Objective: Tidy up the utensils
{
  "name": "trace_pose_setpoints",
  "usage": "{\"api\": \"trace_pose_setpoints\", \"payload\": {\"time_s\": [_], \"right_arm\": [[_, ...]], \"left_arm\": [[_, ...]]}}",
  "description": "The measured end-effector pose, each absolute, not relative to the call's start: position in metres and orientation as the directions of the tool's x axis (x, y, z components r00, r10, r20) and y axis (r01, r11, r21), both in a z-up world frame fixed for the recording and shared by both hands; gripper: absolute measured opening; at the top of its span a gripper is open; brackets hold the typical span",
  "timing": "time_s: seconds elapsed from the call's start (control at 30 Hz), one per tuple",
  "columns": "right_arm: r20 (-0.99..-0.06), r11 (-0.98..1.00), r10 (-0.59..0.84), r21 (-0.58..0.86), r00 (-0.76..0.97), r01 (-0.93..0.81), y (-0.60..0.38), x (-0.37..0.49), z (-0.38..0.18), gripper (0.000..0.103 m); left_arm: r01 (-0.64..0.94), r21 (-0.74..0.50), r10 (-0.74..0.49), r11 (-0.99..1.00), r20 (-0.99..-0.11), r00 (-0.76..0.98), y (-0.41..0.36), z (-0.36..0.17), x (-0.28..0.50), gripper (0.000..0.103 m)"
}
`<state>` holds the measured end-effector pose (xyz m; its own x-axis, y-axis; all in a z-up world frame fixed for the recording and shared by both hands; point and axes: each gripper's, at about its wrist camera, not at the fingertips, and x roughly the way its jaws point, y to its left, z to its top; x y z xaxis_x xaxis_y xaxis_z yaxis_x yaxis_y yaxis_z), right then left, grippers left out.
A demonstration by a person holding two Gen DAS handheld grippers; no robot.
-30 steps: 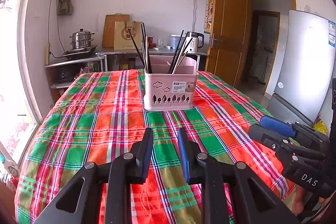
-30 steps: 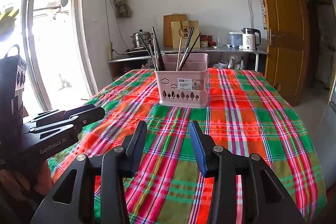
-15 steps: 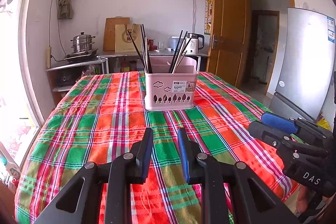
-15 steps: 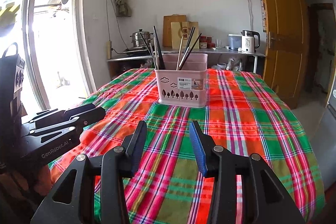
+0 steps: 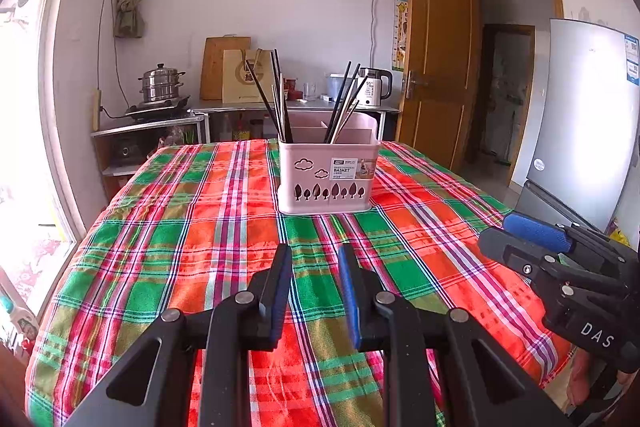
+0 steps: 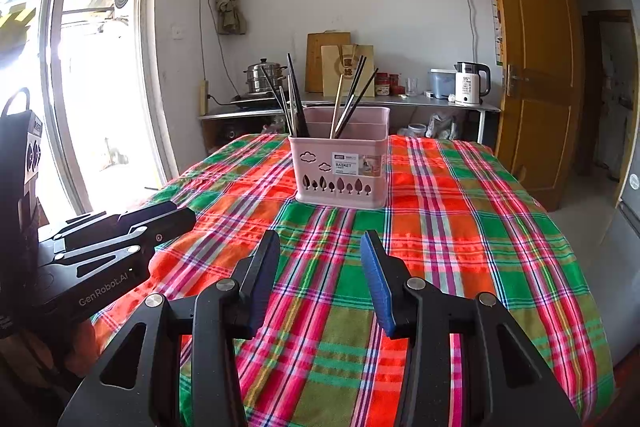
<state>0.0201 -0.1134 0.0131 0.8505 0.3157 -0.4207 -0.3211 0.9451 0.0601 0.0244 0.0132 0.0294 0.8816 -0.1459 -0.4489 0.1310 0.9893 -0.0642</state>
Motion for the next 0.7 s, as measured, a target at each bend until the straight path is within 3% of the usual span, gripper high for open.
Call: {"api": "trace_pose_setpoints", "payload": {"time_s": [0.7], "right_arm": [[-0.422,0.946,0.314,0.062,0.851,-0.318,-0.1122,0.0187,0.0109,0.043]], "left_arm": [[0.104,-0.063,-0.121,0.993,-0.44,0.89,0.0142,0.0269,0.0216,0.023]]}}
